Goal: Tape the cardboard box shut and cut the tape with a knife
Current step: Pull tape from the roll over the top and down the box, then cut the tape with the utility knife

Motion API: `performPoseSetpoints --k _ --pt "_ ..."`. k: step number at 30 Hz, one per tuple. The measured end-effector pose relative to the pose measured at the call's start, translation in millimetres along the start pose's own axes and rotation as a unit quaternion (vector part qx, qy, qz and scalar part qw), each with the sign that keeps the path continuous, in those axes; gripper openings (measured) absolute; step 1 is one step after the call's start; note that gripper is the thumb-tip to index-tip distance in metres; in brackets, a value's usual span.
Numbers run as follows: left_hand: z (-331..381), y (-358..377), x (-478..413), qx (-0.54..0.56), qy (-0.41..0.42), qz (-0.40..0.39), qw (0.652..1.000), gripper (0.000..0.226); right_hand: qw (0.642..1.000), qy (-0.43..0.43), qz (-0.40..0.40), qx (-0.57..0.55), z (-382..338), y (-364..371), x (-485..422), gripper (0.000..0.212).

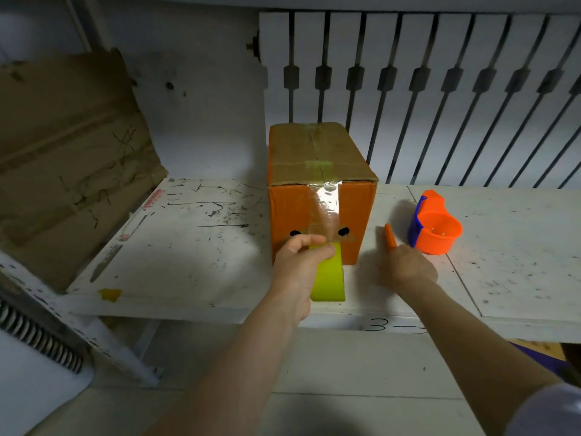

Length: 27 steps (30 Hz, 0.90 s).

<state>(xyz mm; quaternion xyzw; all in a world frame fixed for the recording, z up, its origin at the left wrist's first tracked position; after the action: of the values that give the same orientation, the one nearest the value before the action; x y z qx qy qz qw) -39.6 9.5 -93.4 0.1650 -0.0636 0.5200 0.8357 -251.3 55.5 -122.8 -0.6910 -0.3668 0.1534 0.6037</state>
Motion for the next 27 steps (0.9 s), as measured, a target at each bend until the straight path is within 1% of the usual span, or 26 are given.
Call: performPoseSetpoints --k 1,3,5,7,8,10,12,14,16,18,21,22,24,27 --pt "-0.1 0.4 1.5 0.0 -0.003 0.001 1.0 0.014 0.999 0.02 -0.01 -0.04 6.2 2.4 3.3 0.045" --pt "0.5 1.2 5.1 0.004 -0.009 0.003 1.0 0.01 0.979 0.061 0.001 -0.193 21.1 3.4 11.6 0.028" --pt "2.3 1.3 8.6 0.004 -0.01 0.008 1.0 0.007 0.935 0.046 0.016 -0.352 25.2 0.3 26.8 0.015" --pt "3.9 1.1 11.0 0.001 -0.011 0.016 1.0 0.007 0.895 -0.002 0.005 -0.445 20.8 -8.5 47.0 0.016" --pt "5.0 1.5 12.7 -0.001 -0.013 0.019 1.0 0.008 0.884 -0.027 0.0 -0.467 18.1 -15.1 58.7 0.017" --pt "6.9 2.5 14.6 -0.003 -0.014 0.027 1.0 0.009 0.872 -0.07 0.003 -0.484 14.7 -28.3 79.3 0.021" --pt "8.4 3.4 16.7 -0.008 -0.013 0.033 0.999 0.009 0.861 -0.092 0.009 -0.5 15.4 -40.2 96.1 0.024" --pt "10.4 3.3 19.1 -0.014 -0.01 0.043 0.999 0.011 0.849 -0.113 0.007 -0.516 15.3 -51.1 110.1 0.022" --pt "11.8 2.4 21.2 -0.018 -0.01 0.049 0.999 0.012 0.833 -0.132 -0.017 -0.538 12.9 -58.9 121.3 0.018" --pt "12.9 1.1 22.7 -0.02 -0.009 0.051 0.998 0.012 0.809 -0.147 -0.054 -0.567 8.6 -63.0 128.8 0.014" --pt "15.2 -2.3 22.8 -0.03 -0.003 0.056 0.998 0.013 0.772 -0.167 -0.119 -0.602 -1.6 -63.8 136.9 0.019" --pt "16.5 -3.4 22.9 -0.035 0.001 0.06 0.998 0.014 0.766 -0.173 -0.136 -0.603 -5.2 -62.9 138.4 0.02" --pt "18.9 -6.0 21.9 -0.047 0.013 0.068 0.996 0.015 0.767 -0.185 -0.157 -0.594 -11.5 -60.3 140.2 0.022" --pt "21.6 -10.0 20.5 -0.064 0.022 0.075 0.995 0.012 0.759 -0.19 -0.167 -0.6 -17.8 -57.1 139.1 0.022"
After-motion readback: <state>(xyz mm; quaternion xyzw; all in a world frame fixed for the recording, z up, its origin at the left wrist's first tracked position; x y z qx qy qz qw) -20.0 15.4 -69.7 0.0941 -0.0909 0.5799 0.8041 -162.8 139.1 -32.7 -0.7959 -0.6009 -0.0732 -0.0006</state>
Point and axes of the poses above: each hand's wrist, its own x-axis away from the middle knuckle, its own y-axis out of the palm, z = x × y, the point moved 8 cm from there along -x, towards the middle knuckle, and after that the axes turned 6 degrees about -z, right-handed, at the moved point
